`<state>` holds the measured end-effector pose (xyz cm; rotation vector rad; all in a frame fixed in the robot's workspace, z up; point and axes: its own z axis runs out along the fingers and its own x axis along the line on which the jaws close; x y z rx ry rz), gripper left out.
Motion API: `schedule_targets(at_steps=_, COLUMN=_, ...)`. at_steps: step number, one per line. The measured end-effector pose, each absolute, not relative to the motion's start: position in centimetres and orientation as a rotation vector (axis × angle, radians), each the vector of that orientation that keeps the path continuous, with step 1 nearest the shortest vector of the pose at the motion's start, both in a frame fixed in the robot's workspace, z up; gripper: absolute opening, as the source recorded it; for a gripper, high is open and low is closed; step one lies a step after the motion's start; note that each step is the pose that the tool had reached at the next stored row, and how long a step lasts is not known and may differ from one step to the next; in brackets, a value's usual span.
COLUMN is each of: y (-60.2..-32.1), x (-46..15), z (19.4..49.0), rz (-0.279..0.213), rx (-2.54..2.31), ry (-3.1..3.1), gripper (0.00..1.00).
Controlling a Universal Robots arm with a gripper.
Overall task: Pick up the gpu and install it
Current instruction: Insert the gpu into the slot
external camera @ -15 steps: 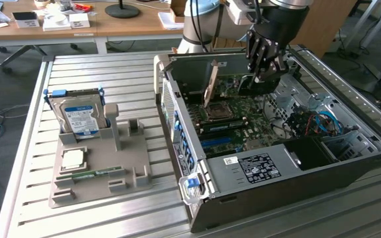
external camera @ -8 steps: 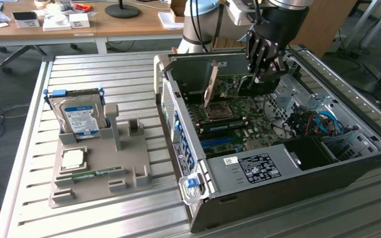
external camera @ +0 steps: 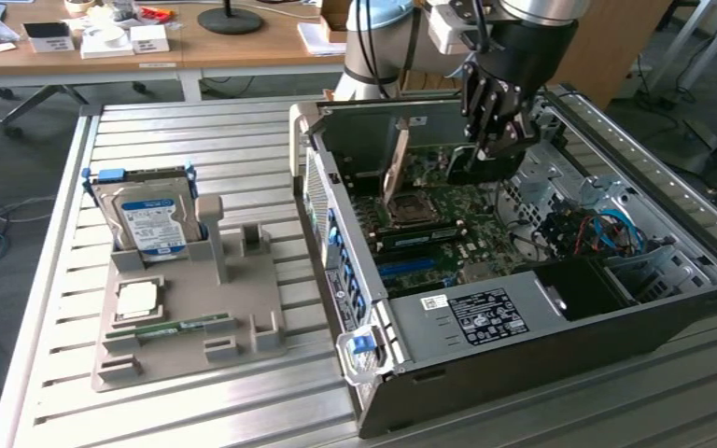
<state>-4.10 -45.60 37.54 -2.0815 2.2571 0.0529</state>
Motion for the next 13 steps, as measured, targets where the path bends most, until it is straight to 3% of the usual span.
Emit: schedule_targets(at_steps=13, y=-45.6, x=-4.1, z=37.16, rz=0.053, rx=-2.082, ry=2.257, gripper=0.27)
